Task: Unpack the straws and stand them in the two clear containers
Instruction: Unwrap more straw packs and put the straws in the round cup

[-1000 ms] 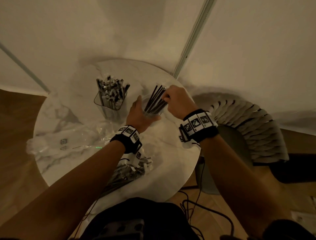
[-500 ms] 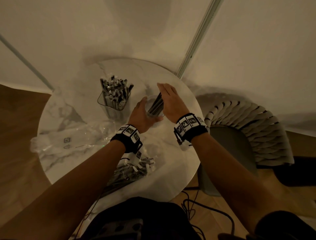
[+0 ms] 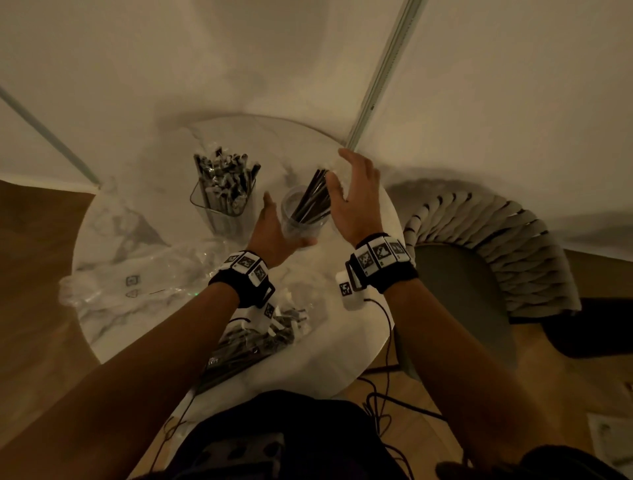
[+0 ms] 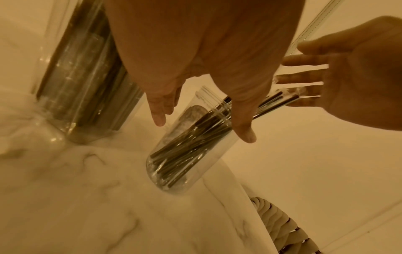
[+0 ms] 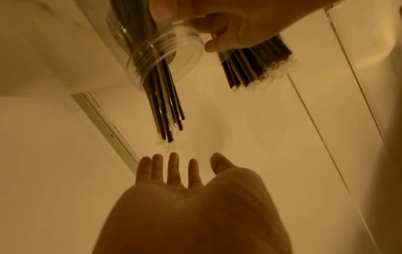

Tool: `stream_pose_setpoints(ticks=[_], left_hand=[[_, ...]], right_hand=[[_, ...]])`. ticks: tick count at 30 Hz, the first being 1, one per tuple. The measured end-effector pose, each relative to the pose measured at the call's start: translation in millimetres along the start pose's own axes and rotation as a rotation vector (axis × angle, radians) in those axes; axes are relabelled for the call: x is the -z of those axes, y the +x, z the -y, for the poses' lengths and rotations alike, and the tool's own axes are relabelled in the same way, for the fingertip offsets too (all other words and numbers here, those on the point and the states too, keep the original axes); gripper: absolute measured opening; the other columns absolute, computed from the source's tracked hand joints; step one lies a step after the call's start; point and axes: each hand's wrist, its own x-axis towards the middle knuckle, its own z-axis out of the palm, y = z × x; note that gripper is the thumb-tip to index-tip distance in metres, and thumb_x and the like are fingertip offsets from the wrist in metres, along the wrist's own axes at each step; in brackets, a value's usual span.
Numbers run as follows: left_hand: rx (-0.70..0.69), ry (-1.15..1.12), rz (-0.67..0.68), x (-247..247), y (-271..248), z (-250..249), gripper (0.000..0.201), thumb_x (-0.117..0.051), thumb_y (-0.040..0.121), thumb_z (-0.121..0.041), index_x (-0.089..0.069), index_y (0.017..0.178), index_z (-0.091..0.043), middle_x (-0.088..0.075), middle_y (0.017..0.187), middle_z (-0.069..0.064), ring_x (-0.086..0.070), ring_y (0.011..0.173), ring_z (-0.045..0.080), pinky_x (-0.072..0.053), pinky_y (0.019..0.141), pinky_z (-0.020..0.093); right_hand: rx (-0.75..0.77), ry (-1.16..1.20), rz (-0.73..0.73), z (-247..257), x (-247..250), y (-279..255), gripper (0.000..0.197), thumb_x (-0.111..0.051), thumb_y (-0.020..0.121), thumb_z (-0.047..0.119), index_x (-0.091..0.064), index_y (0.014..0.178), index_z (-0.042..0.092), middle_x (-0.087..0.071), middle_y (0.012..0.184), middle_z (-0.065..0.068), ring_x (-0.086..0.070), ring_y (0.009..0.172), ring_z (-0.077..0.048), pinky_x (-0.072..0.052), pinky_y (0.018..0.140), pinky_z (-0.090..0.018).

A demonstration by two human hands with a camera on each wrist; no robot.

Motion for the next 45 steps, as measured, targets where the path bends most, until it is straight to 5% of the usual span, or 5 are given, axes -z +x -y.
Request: stream_pose_setpoints(ticks=[8, 16, 31, 40, 45], left_hand=[[0.019, 0.364, 0.132, 9.2, -51.1, 80.9, 0.044, -0.065, 0.089, -0.043, -0.061, 0.12, -0.011, -0.065, 0.116, 0.007, -0.061, 0.104, 0.024, -0.046, 0.09, 0.032], [0.025, 0.591, 0.329, 8.2, -93.1, 113.3, 0.095, -0.05, 0.047, -0.101, -0.062, 0.107, -0.029, -0.064, 0.102, -0.007, -0.059, 0.09, 0.016, -0.053, 0.084, 0.039], [0.126, 0.558, 0.458, -4.4, -100.0, 109.4, 0.042, -0.081, 0.057, -0.048, -0.058, 0.086, -0.027, -0.064, 0.095, -0.004, -0.061, 0.091, 0.022, -0.049, 0.086, 0.039], [0.045, 0.491, 0.449, -2.3, -97.3, 105.9, 0.042, -0.07, 0.058, -0.054, -0.053, 0.084, -0.027, -0.061, 0.09, -0.003, -0.062, 0.087, 0.026, -0.05, 0.081, 0.036], [0.022, 0.491, 0.463, 0.5, -98.3, 104.0, 0.041, -0.062, 0.057, -0.06, -0.056, 0.081, -0.027, -0.061, 0.089, -0.006, -0.062, 0.091, 0.025, -0.049, 0.085, 0.039]], right_hand=[[-0.099, 0.038, -0.051, -18.2, -2.9, -103.3, 0.026, -0.054, 0.084, -0.002, -0.064, 0.099, 0.017, -0.062, 0.1, 0.005, -0.052, 0.092, -0.016, -0.037, 0.077, -0.01], [-0.278, 0.045, 0.37, -57.8, -48.3, -186.2, 0.031, -0.05, 0.082, -0.004, -0.071, 0.096, 0.015, -0.07, 0.096, -0.002, -0.06, 0.09, -0.018, -0.05, 0.08, -0.026], [-0.076, -0.43, 0.843, -58.2, -74.1, -192.2, 0.037, -0.054, 0.082, 0.035, -0.068, 0.116, 0.03, -0.063, 0.108, -0.002, -0.056, 0.1, -0.031, -0.046, 0.09, -0.043], [-0.114, -0.389, 0.902, -55.7, -69.2, -194.4, 0.023, -0.063, 0.091, 0.024, -0.064, 0.113, 0.016, -0.06, 0.115, -0.007, -0.051, 0.107, -0.028, -0.044, 0.093, -0.041], [-0.087, -0.318, 0.872, -58.0, -61.6, -184.8, 0.013, -0.064, 0.091, 0.019, -0.074, 0.094, 0.011, -0.07, 0.094, -0.012, -0.063, 0.088, -0.028, -0.034, 0.072, -0.025]])
